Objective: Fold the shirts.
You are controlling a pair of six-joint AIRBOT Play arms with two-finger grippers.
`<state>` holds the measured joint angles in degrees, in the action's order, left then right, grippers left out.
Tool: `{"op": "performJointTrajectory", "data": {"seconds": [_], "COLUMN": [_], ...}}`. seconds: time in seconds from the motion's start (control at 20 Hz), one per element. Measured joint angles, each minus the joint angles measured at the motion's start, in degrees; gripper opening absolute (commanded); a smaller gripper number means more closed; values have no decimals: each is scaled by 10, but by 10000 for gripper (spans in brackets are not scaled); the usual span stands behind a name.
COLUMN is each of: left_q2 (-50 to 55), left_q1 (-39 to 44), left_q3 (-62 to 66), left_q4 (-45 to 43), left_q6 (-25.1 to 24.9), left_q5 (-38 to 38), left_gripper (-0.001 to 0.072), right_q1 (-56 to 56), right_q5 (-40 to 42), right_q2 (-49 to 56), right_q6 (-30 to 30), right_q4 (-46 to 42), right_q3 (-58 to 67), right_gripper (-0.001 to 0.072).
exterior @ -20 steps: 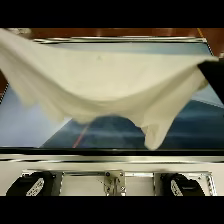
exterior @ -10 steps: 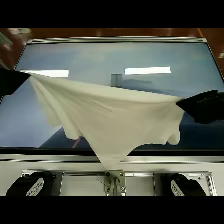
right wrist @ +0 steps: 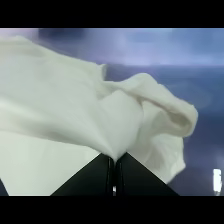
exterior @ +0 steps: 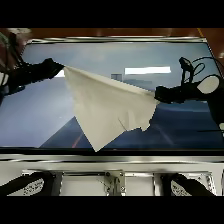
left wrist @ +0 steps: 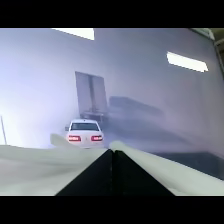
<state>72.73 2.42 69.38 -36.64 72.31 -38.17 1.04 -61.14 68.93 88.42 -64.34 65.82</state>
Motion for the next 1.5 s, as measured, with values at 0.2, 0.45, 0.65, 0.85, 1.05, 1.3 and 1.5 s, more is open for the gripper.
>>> {"op": "performJointTrajectory", "data": {"seconds": [0.2,0.45,0.65,0.85,1.05,1.3,1.5], "left_q2": [111,159,121,14,-77,-108,-83], "left_q1": [30,-19,-131,-179,-172,-99,3], "left_q3": [-2,7,22,-42,-227,-416,-469], "left_q4": [36,48,24,-90,-127,-14,59], "left_q6": [5,21,44,52,78,59,46], "left_q5": [-20,-168,-340,-429,-420,-304,-200], "left_gripper": [476,322,113,720,720,720,720], "right_q1": [1,-13,-75,-151,-177,-155,-127], "right_q5": [70,93,17,-95,-146,-144,-112], "right_q2": [97,138,123,101,95,94,95], "right_q6": [7,6,-39,-82,-107,-117,-119], "right_q4": [46,66,67,43,24,22,24], "right_q3": [-10,0,45,63,44,18,13], "right_gripper": [65,668,668,668,668,668,668]}}
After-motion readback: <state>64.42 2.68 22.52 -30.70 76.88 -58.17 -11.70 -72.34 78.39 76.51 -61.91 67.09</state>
